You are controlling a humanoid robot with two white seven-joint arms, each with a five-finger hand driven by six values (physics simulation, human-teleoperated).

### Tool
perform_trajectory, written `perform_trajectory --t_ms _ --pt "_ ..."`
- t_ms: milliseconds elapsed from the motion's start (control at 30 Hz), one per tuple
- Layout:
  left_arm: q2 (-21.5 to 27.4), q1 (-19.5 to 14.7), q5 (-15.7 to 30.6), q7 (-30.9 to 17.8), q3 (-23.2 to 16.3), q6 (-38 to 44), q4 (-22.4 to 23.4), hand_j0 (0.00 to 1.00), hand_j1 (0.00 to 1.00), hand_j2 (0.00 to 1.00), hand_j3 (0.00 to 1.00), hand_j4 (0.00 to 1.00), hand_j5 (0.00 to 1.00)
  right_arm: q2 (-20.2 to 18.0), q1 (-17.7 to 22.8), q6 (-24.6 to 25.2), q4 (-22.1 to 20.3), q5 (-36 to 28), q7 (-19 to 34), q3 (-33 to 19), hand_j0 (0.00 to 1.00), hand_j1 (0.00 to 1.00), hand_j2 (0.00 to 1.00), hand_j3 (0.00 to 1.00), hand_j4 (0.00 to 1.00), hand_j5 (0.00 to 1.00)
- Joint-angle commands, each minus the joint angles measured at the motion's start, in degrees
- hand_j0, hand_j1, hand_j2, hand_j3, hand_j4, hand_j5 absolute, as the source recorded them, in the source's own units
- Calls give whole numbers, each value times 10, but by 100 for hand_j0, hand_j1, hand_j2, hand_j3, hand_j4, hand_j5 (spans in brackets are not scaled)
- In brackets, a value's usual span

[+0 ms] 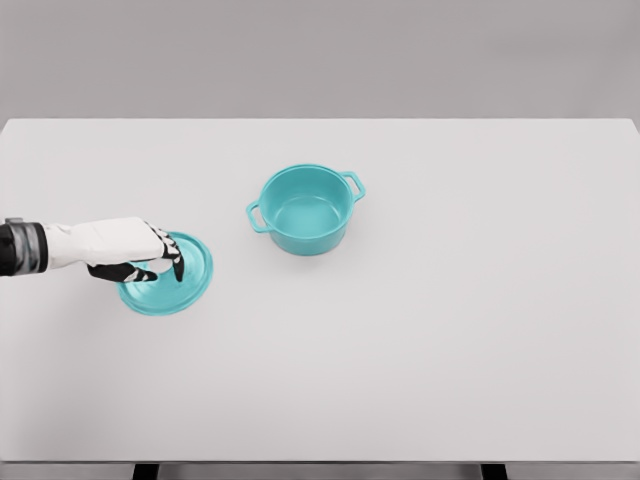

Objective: Cover the pot with left arm

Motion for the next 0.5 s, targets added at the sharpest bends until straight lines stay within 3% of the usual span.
perform_trajectory --t_ms 0,400,467 --pt "1 0 0 -1 -3 0 0 41 41 41 41 41 41 0 0 0 0 0 0 0 100 100 100 100 100 100" --pt "22 -65 4 2 -4 0 -43 43 43 43 43 43 43 0 0 0 0 0 0 0 100 100 100 100 100 100" --pt "18 -89 4 2 -26 0 -43 43 43 43 43 43 43 0 0 0 0 0 0 0 100 100 100 100 100 100"
